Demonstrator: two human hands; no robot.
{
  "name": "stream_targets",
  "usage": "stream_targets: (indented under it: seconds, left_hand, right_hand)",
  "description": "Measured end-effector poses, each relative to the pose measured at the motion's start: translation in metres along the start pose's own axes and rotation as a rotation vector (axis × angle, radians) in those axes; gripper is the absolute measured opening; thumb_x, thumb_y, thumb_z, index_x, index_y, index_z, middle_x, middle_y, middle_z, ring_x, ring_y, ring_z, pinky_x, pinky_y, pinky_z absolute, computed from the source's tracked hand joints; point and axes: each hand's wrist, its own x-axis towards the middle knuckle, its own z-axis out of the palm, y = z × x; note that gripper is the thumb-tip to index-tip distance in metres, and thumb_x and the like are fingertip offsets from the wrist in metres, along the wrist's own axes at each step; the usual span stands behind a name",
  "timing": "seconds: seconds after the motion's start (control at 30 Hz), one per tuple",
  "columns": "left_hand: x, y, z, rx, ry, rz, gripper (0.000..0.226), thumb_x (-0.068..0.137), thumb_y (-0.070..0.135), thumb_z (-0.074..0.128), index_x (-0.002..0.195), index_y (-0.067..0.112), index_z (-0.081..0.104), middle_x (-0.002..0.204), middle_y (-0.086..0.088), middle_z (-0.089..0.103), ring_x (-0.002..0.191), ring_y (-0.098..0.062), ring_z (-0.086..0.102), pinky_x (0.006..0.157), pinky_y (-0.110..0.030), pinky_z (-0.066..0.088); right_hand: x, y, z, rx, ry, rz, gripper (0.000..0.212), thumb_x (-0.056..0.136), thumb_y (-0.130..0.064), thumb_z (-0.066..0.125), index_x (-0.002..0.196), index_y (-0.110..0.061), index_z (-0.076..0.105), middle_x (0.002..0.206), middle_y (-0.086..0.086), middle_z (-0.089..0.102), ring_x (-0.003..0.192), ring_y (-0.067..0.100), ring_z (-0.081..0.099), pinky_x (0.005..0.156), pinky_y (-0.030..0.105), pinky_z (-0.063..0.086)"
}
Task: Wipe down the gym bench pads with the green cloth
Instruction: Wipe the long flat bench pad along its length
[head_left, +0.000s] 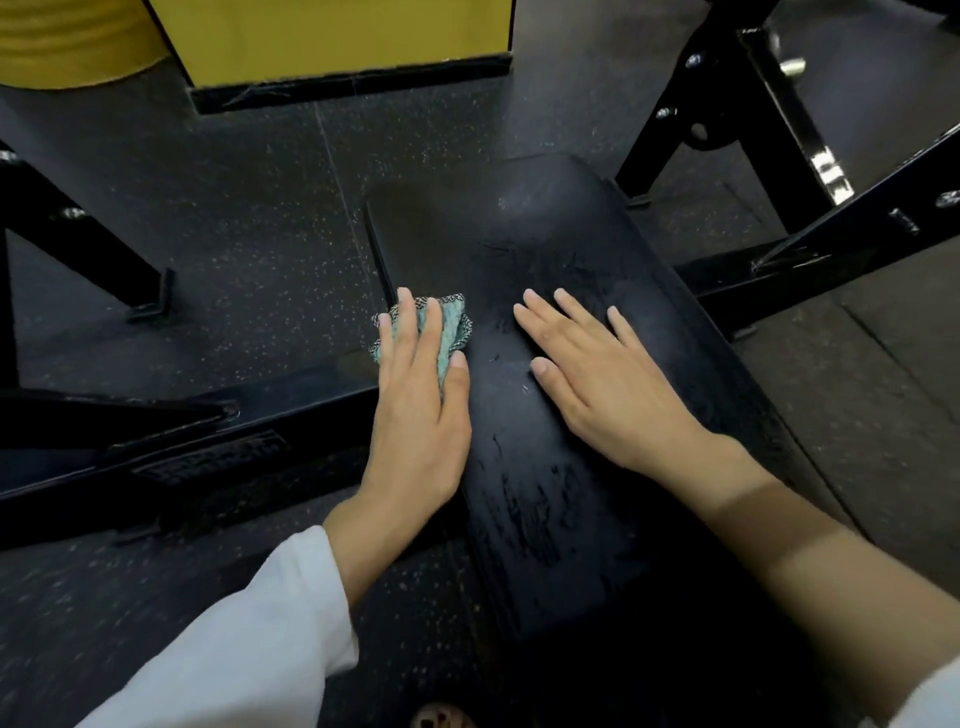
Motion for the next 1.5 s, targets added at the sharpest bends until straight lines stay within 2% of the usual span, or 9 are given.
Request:
stream_targets:
  seconds: [0.23, 0.37, 0.57, 0.73, 0.93, 1.1, 1.23, 1.37, 1.5]
  left_hand:
    - [-0.037, 0.008, 0.008, 0.043, -0.005, -0.001, 0.056, 0.105, 0.027, 0.032, 0.155, 0.02, 0.009, 0.162, 0.011, -0.011, 0.148, -0.007, -0.016, 0.12, -0.022, -0.006]
    - [-0.062, 0.01, 0.017, 0.029, 0.026, -0.006, 0.056, 0.105, 0.026, 0.032, 0.156, 0.019, 0.009, 0.162, 0.011, -0.013, 0.148, -0.007, -0.016, 0.112, -0.008, -0.012]
    - [-0.105, 0.02, 0.03, -0.023, 0.026, -0.018, 0.057, 0.105, 0.026, 0.032, 0.156, 0.019, 0.009, 0.161, 0.013, -0.015, 0.147, -0.004, -0.018, 0.113, -0.009, -0.012]
    - [-0.077, 0.015, 0.027, 0.046, 0.034, -0.034, 0.058, 0.105, 0.022, 0.033, 0.155, 0.015, 0.005, 0.162, 0.002, -0.017, 0.15, -0.017, -0.015, 0.12, -0.026, -0.004]
    - [-0.018, 0.004, 0.01, 0.026, 0.009, -0.061, 0.058, 0.106, 0.022, 0.033, 0.156, 0.012, 0.005, 0.162, -0.004, -0.017, 0.15, -0.023, -0.013, 0.121, -0.033, -0.001]
    - [0.003, 0.003, 0.001, -0.08, -0.007, -0.099, 0.06, 0.107, 0.025, 0.031, 0.155, 0.016, -0.003, 0.162, -0.002, -0.018, 0.15, -0.018, -0.01, 0.11, -0.018, -0.001]
    - [-0.015, 0.003, 0.002, -0.126, -0.021, -0.1, 0.059, 0.107, 0.024, 0.031, 0.156, 0.019, -0.002, 0.162, -0.002, -0.02, 0.15, -0.016, -0.01, 0.112, -0.018, 0.001]
    - [-0.056, 0.007, 0.008, -0.219, -0.031, -0.089, 0.056, 0.107, 0.022, 0.031, 0.156, 0.022, 0.004, 0.162, 0.003, -0.018, 0.142, 0.005, -0.006, 0.1, 0.006, 0.001]
    - [-0.1, 0.013, 0.021, -0.279, -0.021, -0.075, 0.056, 0.106, 0.024, 0.031, 0.156, 0.023, 0.006, 0.162, 0.007, -0.016, 0.144, 0.009, -0.009, 0.109, -0.001, 0.001]
  right_hand:
    - [-0.059, -0.01, 0.009, -0.048, -0.006, 0.053, 0.062, 0.094, -0.049, 0.001, 0.154, -0.034, 0.006, 0.16, -0.021, 0.0, 0.147, 0.003, -0.009, 0.12, 0.04, -0.004]
    - [-0.08, -0.019, 0.016, -0.041, 0.034, 0.069, 0.061, 0.095, -0.047, 0.005, 0.154, -0.031, 0.013, 0.161, -0.018, 0.006, 0.148, 0.006, -0.003, 0.12, 0.042, -0.001]
    - [-0.086, -0.024, 0.024, -0.066, 0.103, 0.106, 0.059, 0.097, -0.044, 0.009, 0.154, -0.03, 0.018, 0.16, -0.017, 0.012, 0.149, 0.008, 0.005, 0.12, 0.044, 0.005]
    - [-0.086, -0.023, 0.023, -0.06, 0.096, 0.094, 0.058, 0.097, -0.043, 0.008, 0.154, -0.031, 0.016, 0.16, -0.018, 0.011, 0.149, 0.006, 0.003, 0.12, 0.043, 0.004]
    - [-0.086, -0.022, 0.023, -0.049, 0.11, 0.075, 0.056, 0.1, -0.041, 0.01, 0.154, -0.03, 0.018, 0.16, -0.017, 0.013, 0.149, 0.007, 0.004, 0.12, 0.043, 0.004]
    - [-0.085, -0.02, 0.023, -0.056, 0.1, 0.083, 0.056, 0.099, -0.043, 0.008, 0.154, -0.032, 0.013, 0.16, -0.019, 0.009, 0.148, 0.005, 0.0, 0.12, 0.041, 0.0]
    - [-0.085, -0.021, 0.022, -0.049, 0.078, 0.088, 0.057, 0.099, -0.043, 0.007, 0.154, -0.032, 0.013, 0.16, -0.018, 0.008, 0.148, 0.006, -0.001, 0.119, 0.041, -0.002]
    - [-0.085, -0.021, 0.021, -0.05, 0.074, 0.089, 0.058, 0.098, -0.043, 0.006, 0.154, -0.031, 0.013, 0.161, -0.017, 0.008, 0.149, 0.006, -0.001, 0.119, 0.041, -0.003]
    - [-0.085, -0.02, 0.021, -0.05, 0.068, 0.077, 0.056, 0.1, -0.041, 0.01, 0.154, -0.03, 0.013, 0.161, -0.016, 0.008, 0.149, 0.008, -0.001, 0.119, 0.043, 0.0]
